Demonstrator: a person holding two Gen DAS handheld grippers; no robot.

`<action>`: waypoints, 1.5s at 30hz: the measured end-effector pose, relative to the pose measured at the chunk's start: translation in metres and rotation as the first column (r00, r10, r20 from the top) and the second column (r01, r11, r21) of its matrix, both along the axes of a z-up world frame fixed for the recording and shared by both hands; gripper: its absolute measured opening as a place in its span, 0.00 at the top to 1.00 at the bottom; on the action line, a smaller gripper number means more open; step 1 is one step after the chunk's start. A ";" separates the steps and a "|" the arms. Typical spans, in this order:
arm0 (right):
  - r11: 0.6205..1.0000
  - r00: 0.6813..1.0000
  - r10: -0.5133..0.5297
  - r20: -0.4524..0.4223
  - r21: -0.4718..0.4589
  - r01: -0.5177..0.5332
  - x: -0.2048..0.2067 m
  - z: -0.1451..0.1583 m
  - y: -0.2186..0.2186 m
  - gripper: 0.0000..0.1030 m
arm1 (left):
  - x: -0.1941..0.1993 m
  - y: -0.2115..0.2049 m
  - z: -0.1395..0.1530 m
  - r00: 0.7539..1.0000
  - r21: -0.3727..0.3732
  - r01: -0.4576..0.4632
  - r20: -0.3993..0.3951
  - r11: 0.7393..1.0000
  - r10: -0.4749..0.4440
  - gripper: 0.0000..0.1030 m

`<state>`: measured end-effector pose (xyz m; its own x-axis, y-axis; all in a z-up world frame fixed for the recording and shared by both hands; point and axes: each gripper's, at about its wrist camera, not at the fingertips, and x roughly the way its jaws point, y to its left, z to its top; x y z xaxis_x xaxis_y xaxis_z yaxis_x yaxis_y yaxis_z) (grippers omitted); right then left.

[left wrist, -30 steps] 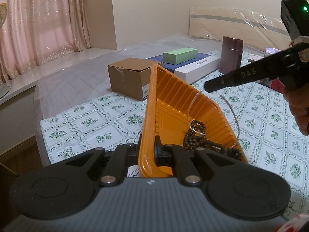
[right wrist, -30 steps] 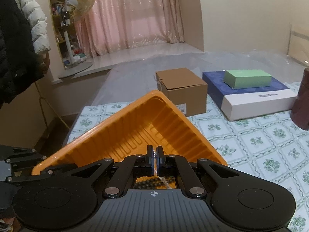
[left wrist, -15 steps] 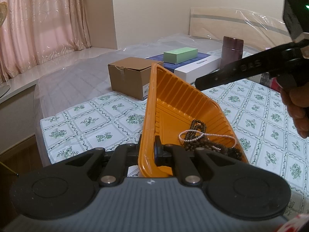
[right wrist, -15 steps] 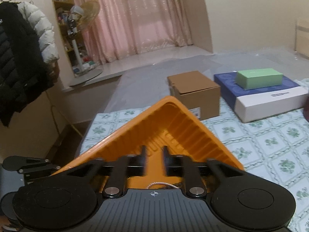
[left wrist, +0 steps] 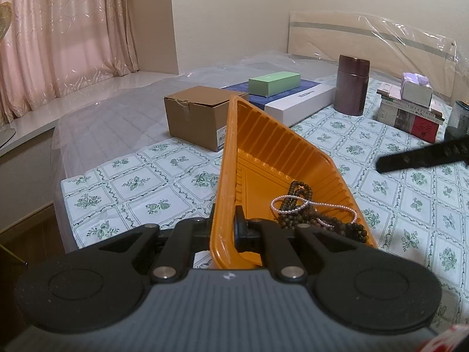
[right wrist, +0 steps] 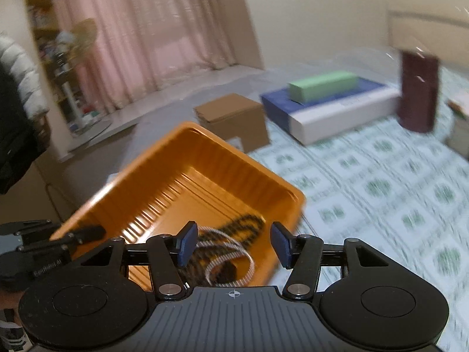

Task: Organize jewelry
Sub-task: 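Lift the pearl strand with the right gripper and lower it into the tray, then lower the orange tray flat onto the sheet with the left gripper and release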

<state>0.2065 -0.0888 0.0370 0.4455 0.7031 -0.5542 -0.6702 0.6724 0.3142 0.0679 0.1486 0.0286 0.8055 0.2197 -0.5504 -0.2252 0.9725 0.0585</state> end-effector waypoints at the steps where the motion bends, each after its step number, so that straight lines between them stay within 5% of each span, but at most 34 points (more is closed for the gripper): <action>1: 1.000 1.000 -0.020 -0.016 0.006 0.020 -0.002 -0.003 -0.007 0.45 | 0.000 0.000 0.000 1.000 0.000 0.001 0.000 1.000 -0.001 0.94; 18: 0.971 0.962 -0.236 -0.139 0.003 0.239 -0.050 -0.030 -0.094 0.44 | -0.004 0.012 -0.008 1.000 -0.040 0.001 -0.019 0.999 -0.002 0.94; 35: 0.966 0.956 -0.257 -0.144 -0.018 0.257 -0.062 -0.036 -0.095 0.43 | -0.022 0.065 -0.052 0.996 -0.301 -0.066 -0.082 0.951 0.044 0.92; 40: 0.965 0.954 -0.259 -0.152 -0.015 0.260 -0.066 -0.038 -0.098 0.40 | -0.033 0.069 -0.056 0.993 -0.350 -0.116 -0.072 0.930 0.097 0.62; 45: 0.964 0.951 -0.263 -0.163 -0.013 0.265 -0.071 -0.039 -0.102 0.37 | -0.049 0.069 -0.047 0.984 -0.342 -0.178 -0.060 0.923 0.167 0.56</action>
<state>0.1355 -0.1912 -0.0025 0.5206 0.5779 -0.6285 -0.4090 0.8149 0.4106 0.0191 0.2172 -0.0180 0.7544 0.1466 -0.6398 -0.3947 0.8801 -0.2638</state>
